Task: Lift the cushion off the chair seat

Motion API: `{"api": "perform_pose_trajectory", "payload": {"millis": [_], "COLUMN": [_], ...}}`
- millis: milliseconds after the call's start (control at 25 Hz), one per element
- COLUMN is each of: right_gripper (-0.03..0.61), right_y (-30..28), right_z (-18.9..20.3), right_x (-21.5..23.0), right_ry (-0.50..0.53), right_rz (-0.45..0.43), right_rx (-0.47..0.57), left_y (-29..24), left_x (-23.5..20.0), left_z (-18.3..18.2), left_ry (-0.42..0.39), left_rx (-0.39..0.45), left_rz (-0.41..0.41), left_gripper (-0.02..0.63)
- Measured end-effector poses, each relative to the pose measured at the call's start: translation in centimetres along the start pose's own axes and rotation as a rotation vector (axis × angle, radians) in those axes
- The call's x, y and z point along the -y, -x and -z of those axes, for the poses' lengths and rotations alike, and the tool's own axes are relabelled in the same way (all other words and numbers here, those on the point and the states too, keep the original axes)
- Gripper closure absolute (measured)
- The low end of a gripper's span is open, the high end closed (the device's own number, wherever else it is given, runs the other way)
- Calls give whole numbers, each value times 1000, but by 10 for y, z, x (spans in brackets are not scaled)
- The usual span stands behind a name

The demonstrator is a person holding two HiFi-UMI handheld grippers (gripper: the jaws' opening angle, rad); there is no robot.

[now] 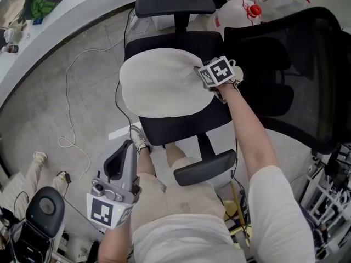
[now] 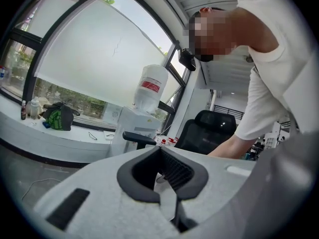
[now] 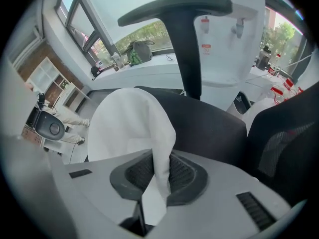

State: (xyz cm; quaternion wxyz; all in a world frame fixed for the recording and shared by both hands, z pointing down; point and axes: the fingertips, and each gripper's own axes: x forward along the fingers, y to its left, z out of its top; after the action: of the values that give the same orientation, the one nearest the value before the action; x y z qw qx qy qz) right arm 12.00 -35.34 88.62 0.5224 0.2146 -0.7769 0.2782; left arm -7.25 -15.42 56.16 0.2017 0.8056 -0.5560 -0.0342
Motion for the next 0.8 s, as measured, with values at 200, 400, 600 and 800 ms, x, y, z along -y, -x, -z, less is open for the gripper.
{"api": "perform_pose_trajectory", "payload": {"millis": [200, 400, 600, 800], "right_gripper": [520, 520, 522, 522], "right_y": [32, 60, 89, 112], "right_z": [-6, -7, -4, -5], "right_x": [-23, -45, -77, -104], "right_ry": [-24, -37, -49, -33], "right_rz": [31, 29, 23, 28], "right_rx": [38, 69, 97, 115], "left_y": [26, 51, 79, 98], "left_x": [-19, -31, -34, -31], "left_z": [-23, -47, -72, -92], "left_ry": [-16, -55, -78, -100], "left_rx": [-6, 10, 34, 60], "left_rz": [-8, -17, -28, -30], "left_gripper": [598, 597, 598, 598]}}
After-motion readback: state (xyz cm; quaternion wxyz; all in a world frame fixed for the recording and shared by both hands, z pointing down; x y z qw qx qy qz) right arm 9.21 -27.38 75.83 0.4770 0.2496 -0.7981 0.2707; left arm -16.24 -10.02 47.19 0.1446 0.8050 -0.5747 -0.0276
